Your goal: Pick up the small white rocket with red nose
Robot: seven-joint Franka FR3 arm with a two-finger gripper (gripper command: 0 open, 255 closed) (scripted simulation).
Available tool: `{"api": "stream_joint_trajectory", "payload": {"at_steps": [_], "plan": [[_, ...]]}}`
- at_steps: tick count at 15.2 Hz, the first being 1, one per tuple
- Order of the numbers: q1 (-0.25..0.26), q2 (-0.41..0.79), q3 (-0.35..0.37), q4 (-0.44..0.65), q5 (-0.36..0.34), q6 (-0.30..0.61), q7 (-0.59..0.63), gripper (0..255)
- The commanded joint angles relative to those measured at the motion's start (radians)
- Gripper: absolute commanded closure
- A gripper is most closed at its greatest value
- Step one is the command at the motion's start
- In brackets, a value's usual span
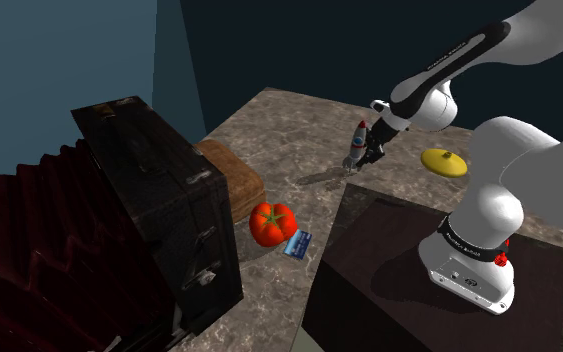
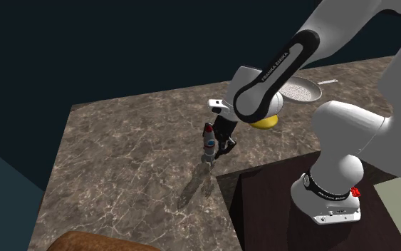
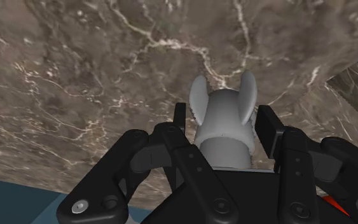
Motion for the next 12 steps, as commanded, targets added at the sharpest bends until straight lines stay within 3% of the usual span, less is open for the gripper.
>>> {"api": "stream_joint_trajectory", "payload": {"at_steps": [1,8,12], "plan": [[0.004,0.001,-0.006,-0.001,0.001,0.002,-0.002,255],[0.012,0.002,-0.012,0.004,0.002,0.000,-0.002,255],[-0.161,-0.010,0.162,0.000,-0.027,-0.070,0.046,255]]}}
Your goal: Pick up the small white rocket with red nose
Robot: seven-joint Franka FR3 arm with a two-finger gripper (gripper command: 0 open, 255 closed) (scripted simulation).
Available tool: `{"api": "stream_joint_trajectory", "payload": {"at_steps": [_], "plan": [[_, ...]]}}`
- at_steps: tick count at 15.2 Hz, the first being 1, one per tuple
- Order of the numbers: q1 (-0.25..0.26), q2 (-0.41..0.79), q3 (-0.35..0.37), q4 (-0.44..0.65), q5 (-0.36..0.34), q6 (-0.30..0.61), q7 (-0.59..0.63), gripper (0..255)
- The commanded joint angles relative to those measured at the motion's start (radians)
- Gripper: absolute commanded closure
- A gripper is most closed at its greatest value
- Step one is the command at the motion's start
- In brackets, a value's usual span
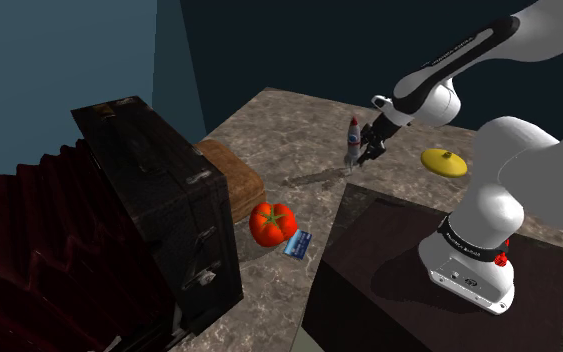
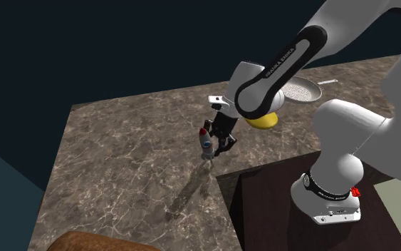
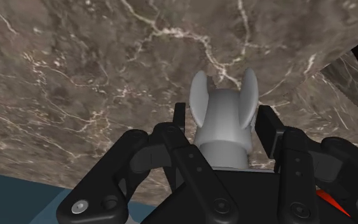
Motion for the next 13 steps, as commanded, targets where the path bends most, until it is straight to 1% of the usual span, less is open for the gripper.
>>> {"api": "stream_joint_trajectory", "payload": {"at_steps": [1,4,8,11,13], "plan": [[-0.083,-0.010,0.081,-0.001,-0.018,-0.036,0.025,255],[-0.188,-0.035,0.186,0.000,-0.049,-0.090,0.067,255],[-0.298,-0.078,0.298,0.006,-0.089,-0.162,0.121,255],[-0.361,-0.114,0.364,0.014,-0.114,-0.216,0.158,255],[-0.364,-0.116,0.367,0.014,-0.115,-0.219,0.160,255]]}}
